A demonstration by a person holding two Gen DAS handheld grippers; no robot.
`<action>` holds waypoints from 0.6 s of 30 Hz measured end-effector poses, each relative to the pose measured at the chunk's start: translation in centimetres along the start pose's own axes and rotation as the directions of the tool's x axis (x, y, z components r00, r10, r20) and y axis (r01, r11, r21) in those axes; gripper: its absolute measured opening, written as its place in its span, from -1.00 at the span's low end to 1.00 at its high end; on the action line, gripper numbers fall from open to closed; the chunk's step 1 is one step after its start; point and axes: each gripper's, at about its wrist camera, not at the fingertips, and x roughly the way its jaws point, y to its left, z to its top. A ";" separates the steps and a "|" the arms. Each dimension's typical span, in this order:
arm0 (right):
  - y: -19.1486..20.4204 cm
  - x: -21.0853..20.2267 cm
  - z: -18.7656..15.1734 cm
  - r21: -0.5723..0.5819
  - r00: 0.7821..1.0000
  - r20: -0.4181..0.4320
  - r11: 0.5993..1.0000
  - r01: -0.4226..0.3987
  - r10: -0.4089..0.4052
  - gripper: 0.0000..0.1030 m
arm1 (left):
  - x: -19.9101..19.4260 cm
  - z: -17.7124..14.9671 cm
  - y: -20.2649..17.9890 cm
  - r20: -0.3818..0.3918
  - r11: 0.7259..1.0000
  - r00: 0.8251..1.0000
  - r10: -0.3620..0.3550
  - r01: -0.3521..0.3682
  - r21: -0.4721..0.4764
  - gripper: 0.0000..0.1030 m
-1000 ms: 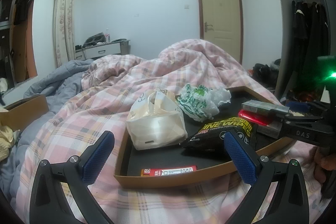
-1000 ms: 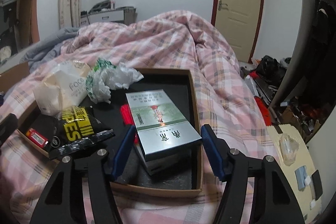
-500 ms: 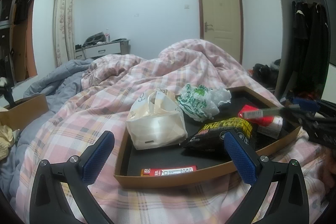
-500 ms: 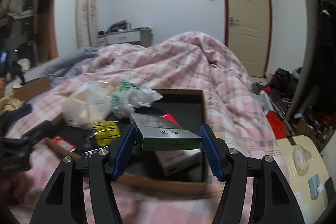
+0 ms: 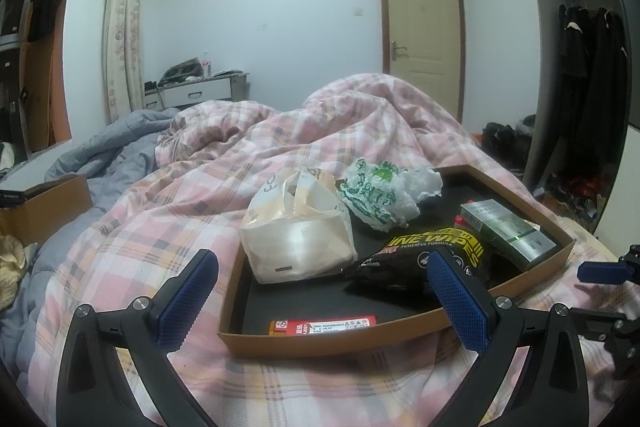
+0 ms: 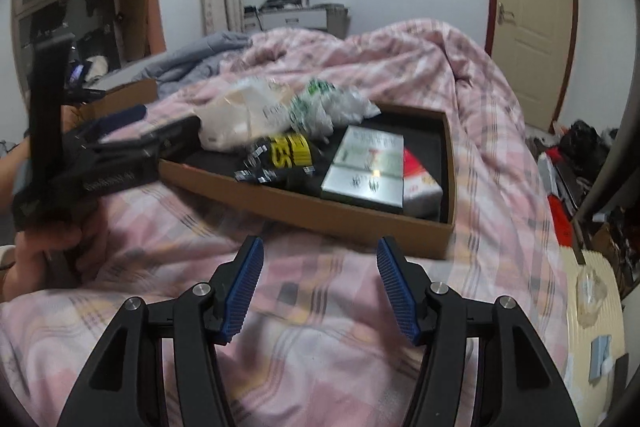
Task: Organize soft objects
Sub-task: 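Carry the box out of the tray and lower it onto the duvet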
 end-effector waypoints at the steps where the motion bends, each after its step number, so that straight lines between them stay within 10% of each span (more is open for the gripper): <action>1: 0.0 0.2 0.0 -0.001 1.000 -0.007 1.000 0.001 -0.001 0.09 | 0.1 0.0 0.3 -0.001 1.000 1.000 -0.001 0.001 -0.001 1.00; 18: -2.5 3.6 4.0 0.179 0.997 0.009 0.981 0.078 -0.081 0.45 | 0.0 -0.1 0.1 -0.002 1.000 1.000 -0.002 0.002 -0.005 1.00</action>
